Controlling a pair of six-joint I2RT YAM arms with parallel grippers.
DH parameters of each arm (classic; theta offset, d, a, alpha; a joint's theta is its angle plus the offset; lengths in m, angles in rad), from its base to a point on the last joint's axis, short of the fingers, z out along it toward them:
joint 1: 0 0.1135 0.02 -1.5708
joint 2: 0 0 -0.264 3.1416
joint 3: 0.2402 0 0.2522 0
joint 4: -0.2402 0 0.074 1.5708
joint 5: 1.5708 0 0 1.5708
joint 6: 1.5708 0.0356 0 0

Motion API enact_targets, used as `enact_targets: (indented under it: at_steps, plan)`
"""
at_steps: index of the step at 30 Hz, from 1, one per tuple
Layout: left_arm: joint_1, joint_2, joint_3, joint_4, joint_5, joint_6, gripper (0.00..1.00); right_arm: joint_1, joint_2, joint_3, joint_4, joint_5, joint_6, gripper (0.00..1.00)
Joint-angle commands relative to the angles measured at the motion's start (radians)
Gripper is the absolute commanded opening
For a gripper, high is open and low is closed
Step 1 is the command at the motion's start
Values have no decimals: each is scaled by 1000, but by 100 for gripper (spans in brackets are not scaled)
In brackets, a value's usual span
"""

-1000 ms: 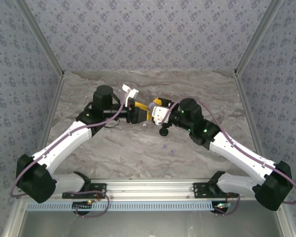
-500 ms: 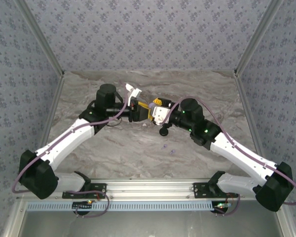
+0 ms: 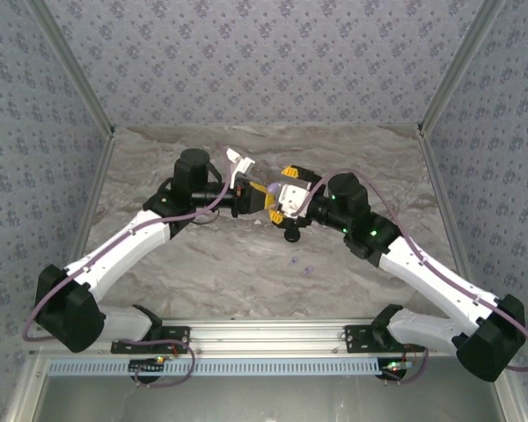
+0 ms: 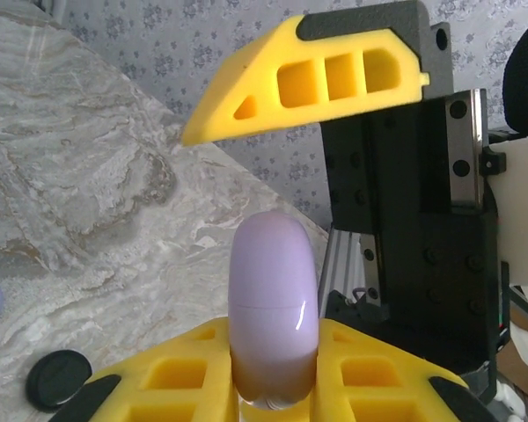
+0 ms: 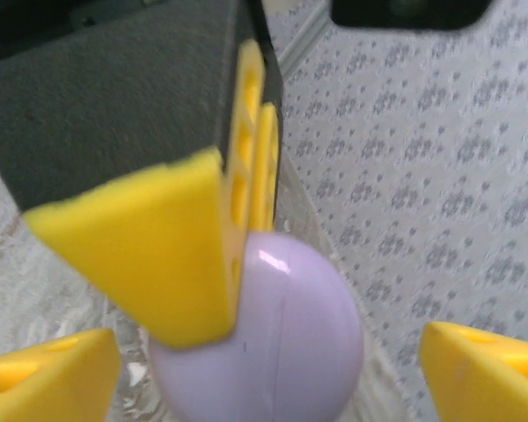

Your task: Insert the wireless bluetooth earbuds into the charging case

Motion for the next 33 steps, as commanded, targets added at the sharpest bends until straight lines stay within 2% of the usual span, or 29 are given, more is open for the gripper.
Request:
enact_targets:
  at_steps: [1, 7, 12, 33]
  plan:
    - [-15, -50, -16, 120, -39, 31, 13, -45, -74, 20, -56, -64, 112, 100]
    - [-78, -105, -94, 232, -190, 180, 12, -175, -176, -24, -49, -238, 386, 100]
    - [-112, -121, -177, 387, -265, 241, 9, -235, -205, -91, 70, -275, 606, 100]
    - [-144, -95, -158, 339, -262, 305, 5, -250, -65, -9, 128, -209, 646, 100]
